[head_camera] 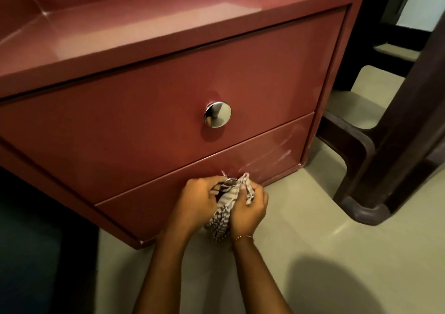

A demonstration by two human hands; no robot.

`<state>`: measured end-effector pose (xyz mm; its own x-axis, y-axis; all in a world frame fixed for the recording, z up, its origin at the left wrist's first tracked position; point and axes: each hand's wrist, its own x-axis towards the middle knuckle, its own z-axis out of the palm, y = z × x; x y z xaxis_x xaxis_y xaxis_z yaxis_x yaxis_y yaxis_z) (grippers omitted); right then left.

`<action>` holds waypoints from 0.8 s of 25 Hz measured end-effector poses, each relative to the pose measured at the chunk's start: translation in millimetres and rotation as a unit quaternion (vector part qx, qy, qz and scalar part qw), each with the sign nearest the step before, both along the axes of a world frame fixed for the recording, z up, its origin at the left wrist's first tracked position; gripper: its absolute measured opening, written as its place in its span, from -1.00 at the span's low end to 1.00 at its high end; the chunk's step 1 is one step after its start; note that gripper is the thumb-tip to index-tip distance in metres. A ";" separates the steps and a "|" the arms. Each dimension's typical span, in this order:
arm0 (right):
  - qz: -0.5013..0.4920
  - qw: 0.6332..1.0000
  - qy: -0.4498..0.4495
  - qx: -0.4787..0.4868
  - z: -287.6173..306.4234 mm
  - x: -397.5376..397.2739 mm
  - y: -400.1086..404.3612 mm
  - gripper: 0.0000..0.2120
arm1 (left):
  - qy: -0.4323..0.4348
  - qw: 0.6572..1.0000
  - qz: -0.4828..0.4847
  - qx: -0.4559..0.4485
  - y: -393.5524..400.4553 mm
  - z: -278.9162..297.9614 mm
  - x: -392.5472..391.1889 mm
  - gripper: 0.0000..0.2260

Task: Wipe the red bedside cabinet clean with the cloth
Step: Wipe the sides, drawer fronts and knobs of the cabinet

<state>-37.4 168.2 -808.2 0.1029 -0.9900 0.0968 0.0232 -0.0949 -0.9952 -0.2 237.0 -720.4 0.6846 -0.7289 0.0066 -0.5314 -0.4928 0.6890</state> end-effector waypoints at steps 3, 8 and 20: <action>-0.019 0.995 -0.035 -0.090 26.1 1.5 -12.6 -0.93 | -0.194 0.978 0.067 0.038 -4.1 6.4 -4.3 -0.61; -0.007 1.000 -0.001 0.010 4.5 5.5 -16.7 -0.94 | -0.468 0.857 0.096 -0.195 -9.0 -8.6 -10.7 -0.82; -0.075 0.991 -0.001 0.109 23.0 10.8 -33.7 -0.94 | -0.521 0.853 0.025 -0.022 -5.9 -39.4 5.7 -0.59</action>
<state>-26.7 134.5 -785.3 -0.0478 -0.9915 -0.1210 0.0276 0.1198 -0.9924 5.5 231.1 -759.9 0.3204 -0.6819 0.6575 -0.8459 -0.5184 -0.1254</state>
